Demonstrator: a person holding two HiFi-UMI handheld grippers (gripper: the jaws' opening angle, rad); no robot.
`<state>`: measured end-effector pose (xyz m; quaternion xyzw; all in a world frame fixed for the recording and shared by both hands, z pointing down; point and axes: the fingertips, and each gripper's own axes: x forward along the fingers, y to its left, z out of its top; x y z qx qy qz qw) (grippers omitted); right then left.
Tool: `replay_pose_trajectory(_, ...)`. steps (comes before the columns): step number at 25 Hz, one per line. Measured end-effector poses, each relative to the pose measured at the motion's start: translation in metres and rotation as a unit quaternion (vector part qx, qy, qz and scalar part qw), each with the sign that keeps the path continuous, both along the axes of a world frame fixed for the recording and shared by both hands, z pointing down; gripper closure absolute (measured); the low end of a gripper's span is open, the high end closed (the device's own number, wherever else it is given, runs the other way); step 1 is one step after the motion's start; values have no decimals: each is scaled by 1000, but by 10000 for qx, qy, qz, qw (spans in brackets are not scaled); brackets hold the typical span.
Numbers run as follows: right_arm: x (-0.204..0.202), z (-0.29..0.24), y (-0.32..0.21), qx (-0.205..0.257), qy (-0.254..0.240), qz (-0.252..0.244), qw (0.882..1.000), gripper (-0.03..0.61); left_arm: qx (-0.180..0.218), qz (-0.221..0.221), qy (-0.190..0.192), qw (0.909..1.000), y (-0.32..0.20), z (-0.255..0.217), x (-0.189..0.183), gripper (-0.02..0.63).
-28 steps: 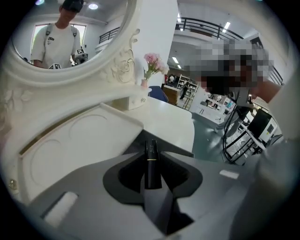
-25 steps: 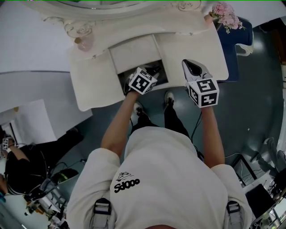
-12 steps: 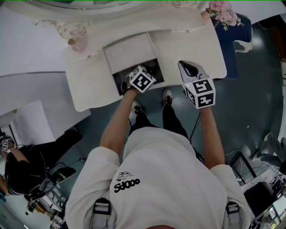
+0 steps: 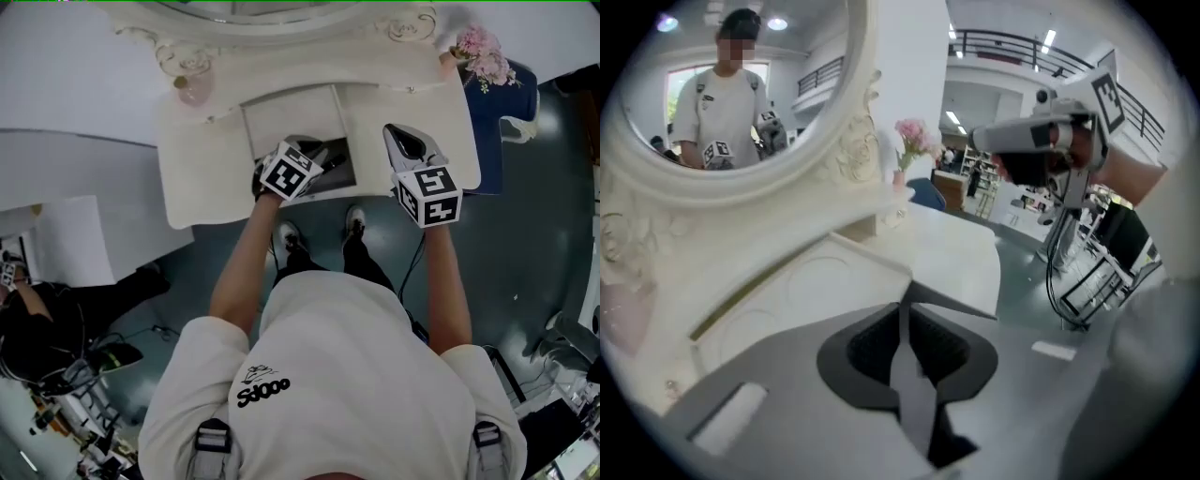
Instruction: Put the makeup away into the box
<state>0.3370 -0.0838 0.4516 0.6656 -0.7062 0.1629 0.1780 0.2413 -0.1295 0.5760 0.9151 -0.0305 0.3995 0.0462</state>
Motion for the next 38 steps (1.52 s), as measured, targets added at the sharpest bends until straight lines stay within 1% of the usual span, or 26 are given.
replay_pose_trajectory(1,0,-7,-4,66,63,-40,10000,577,-11,-188,228,9996,-9,-16,-2,586)
replay_pose_trajectory(2,0,-14,-9,132,140,-92,9998,577,-27,-375,493,9981,-19,-33,-4,597)
replay_pose_trajectory(4,-1,-30,-18,270,282,-208,9990,577,1,-686,1063,9920,-38,-68,-9,597)
replay_pose_trajectory(6,-4,-48,-26,414,359,-294,9981,577,53,-953,1650,9817,-54,-105,-18,597)
replay_pose_trajectory(8,-8,-67,-33,575,415,-332,9969,577,115,-1231,2244,9666,-67,-145,-29,597)
replay_pose_trajectory(9,-10,-78,-37,670,456,-345,9961,577,271,-1338,2446,9600,-74,-165,-35,597)
replay_pose_trajectory(10,-12,-90,-42,777,510,-367,9950,577,546,-1398,2543,9554,-80,-183,-40,597)
replay_pose_trajectory(13,-21,-126,-61,1133,720,-548,9894,577,1516,-1443,2607,9425,-97,-233,-54,597)
replay_pose_trajectory(15,-30,-146,-71,1326,822,-694,9853,577,1876,-1505,2725,9316,-104,-261,-64,597)
replay_pose_trajectory(19,-48,-176,-81,1572,960,-926,9785,577,2097,-1676,3056,9136,-110,-303,-84,597)
replay_pose_trajectory(24,-66,-207,-85,1892,1035,-1091,9704,577,2198,-1776,3300,9007,-108,-335,-101,597)
replay_pose_trajectory(26,-72,-217,-87,2000,1073,-1139,9672,577,2342,-1784,3363,8945,-108,-346,-108,597)
replay_pose_trajectory(28,-77,-225,-88,2087,1090,-1161,9649,577,2490,-1759,3374,8906,-108,-354,-112,597)
replay_pose_trajectory(30,-80,-230,-89,2129,1110,-1161,9638,577,2545,-1722,3396,8890,-106,-359,-114,597)
replay_pose_trajectory(38,-84,-235,-91,2117,1179,-1180,9630,577,2672,-1576,3389,8882,-101,-369,-114,597)
